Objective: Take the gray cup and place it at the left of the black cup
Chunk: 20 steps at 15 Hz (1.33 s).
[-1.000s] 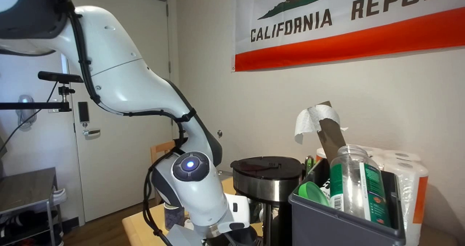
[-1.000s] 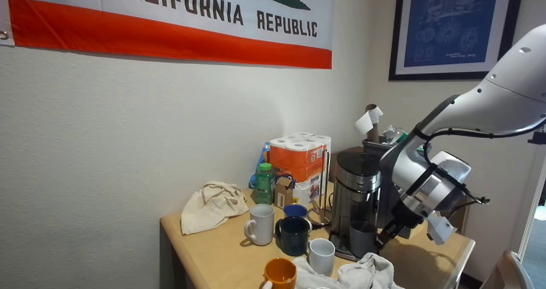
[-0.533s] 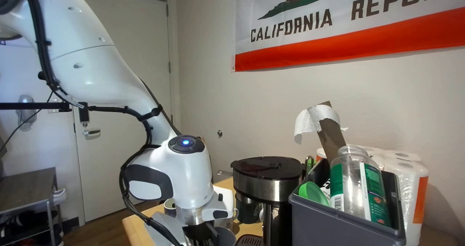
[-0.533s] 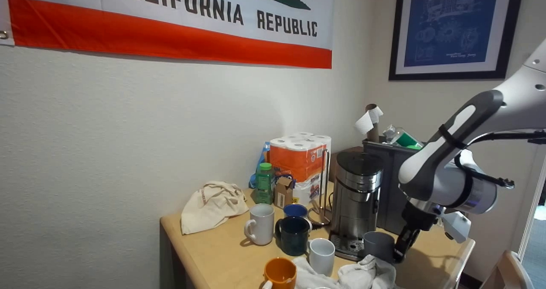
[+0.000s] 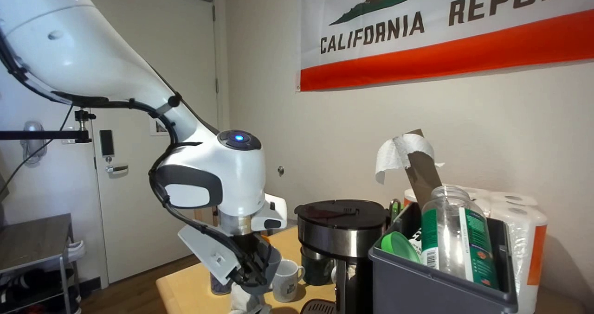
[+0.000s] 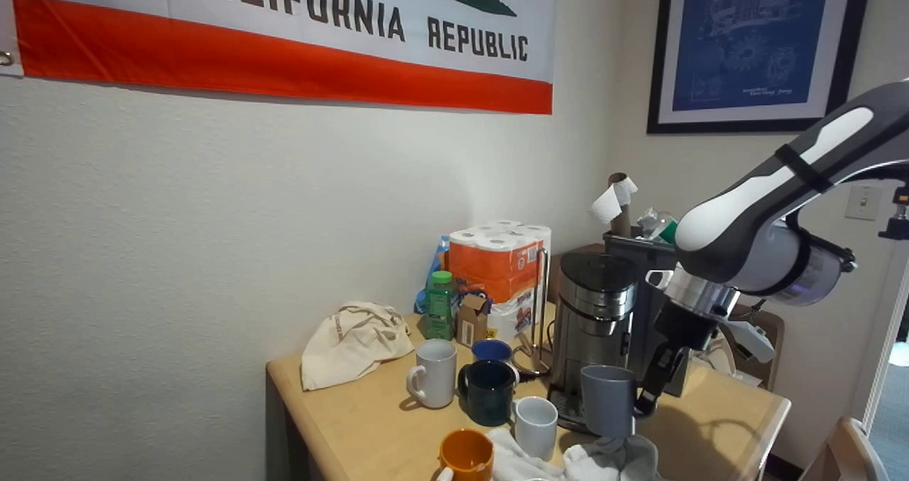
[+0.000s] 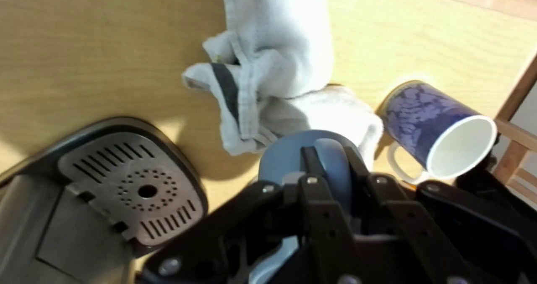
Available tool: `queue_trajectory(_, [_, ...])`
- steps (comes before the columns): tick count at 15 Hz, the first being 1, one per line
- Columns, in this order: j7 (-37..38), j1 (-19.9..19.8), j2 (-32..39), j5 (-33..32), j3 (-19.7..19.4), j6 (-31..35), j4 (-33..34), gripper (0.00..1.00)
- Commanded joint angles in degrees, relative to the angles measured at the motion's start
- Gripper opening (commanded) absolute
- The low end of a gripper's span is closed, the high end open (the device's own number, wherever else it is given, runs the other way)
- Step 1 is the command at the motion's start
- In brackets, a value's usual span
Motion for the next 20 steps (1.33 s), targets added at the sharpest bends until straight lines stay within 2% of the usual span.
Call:
queue_trajectory(1, [-3.39, -2.82, -2.17, 5.58, 6.41, -5.05, 1.91, 0.07])
queue_trajectory(5, [-8.34, -2.28, 0.96, 12.28, 11.69, -6.11, 5.32, 0.07])
queue_trajectory(10, [-12.11, -2.09, 5.75, 14.56, 16.99, -4.22, 10.53, 0.07])
queue_trajectory(20, [-19.52, -3.01, 18.47, 19.7, 23.67, 0.77, 24.68, 0.07])
